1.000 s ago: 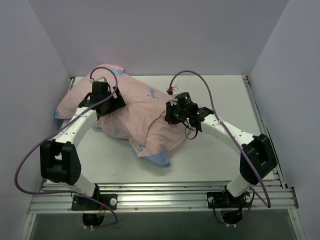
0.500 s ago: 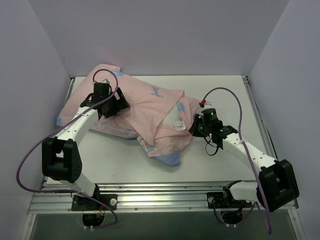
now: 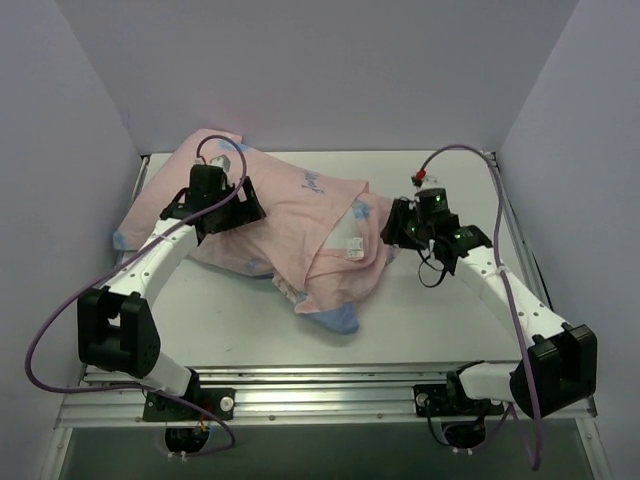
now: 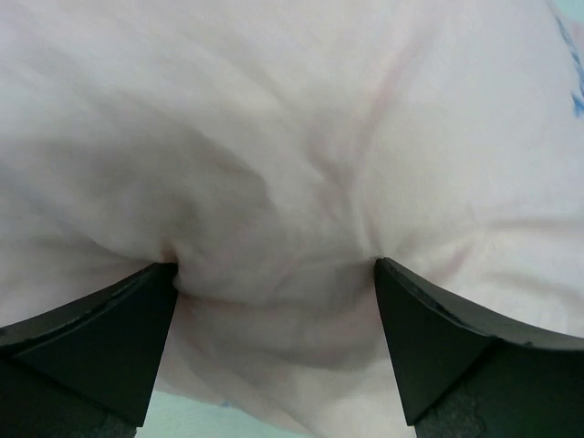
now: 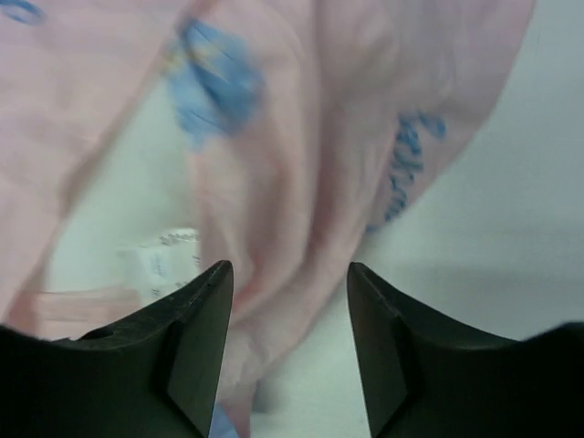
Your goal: Remove the pillowcase from the pillow
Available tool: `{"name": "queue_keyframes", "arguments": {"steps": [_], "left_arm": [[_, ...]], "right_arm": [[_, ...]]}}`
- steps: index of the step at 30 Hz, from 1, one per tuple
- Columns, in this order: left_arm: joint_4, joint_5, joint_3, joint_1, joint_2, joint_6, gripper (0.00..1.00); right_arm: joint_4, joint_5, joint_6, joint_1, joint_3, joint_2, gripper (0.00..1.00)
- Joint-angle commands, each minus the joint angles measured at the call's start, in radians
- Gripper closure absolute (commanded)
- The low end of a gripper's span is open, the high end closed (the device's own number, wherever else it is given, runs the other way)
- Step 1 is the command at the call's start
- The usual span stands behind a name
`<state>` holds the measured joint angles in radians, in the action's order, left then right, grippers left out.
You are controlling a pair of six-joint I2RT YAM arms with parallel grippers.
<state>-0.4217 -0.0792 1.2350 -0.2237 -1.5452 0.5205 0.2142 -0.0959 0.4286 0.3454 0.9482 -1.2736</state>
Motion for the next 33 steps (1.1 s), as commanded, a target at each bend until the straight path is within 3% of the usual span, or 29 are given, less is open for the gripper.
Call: {"name": "queue_keyframes", "arguments": {"steps": [1, 5, 14, 20, 25, 29, 32, 33], "left_arm": [[-0.035, 0.014, 0.101, -0.098, 0.060, -0.144, 0.04], [-0.032, 0.070, 0.196, -0.234, 0.065, -0.229, 0.04], [-0.045, 0.167, 0.394, -0.419, -0.093, -0.363, 0.05], [-0.035, 0.151, 0.484, -0.476, -0.242, -0.363, 0.05], [-0.023, 0.166, 0.544, -0.516, -0.375, -0.330, 0.06], [-0.029, 0.231, 0.497, -0.516, -0.418, -0.301, 0.02], [-0.015, 0.279, 0.405, -0.510, -0.412, -0.281, 0.21], [-0.019, 0.276, 0.384, -0.506, -0.405, -0.265, 0.40]], "right_arm": [[0.001, -0.007, -0.053, 0.012, 0.167, -0.027, 0.49], [-0.059, -0.024, -0.059, 0.017, 0.257, -0.139, 0.32], [-0.196, -0.012, -0.087, 0.020, 0.327, -0.363, 0.30], [-0.280, -0.030, -0.080, 0.018, 0.310, -0.448, 0.38], [-0.323, -0.016, -0.051, 0.012, 0.255, -0.451, 0.54], [-0.328, -0.005, -0.044, 0.012, 0.224, -0.431, 0.64], [-0.331, 0.018, -0.037, 0.001, 0.195, -0.411, 0.75], [-0.332, 0.027, -0.037, -0.012, 0.178, -0.406, 0.79]]}}
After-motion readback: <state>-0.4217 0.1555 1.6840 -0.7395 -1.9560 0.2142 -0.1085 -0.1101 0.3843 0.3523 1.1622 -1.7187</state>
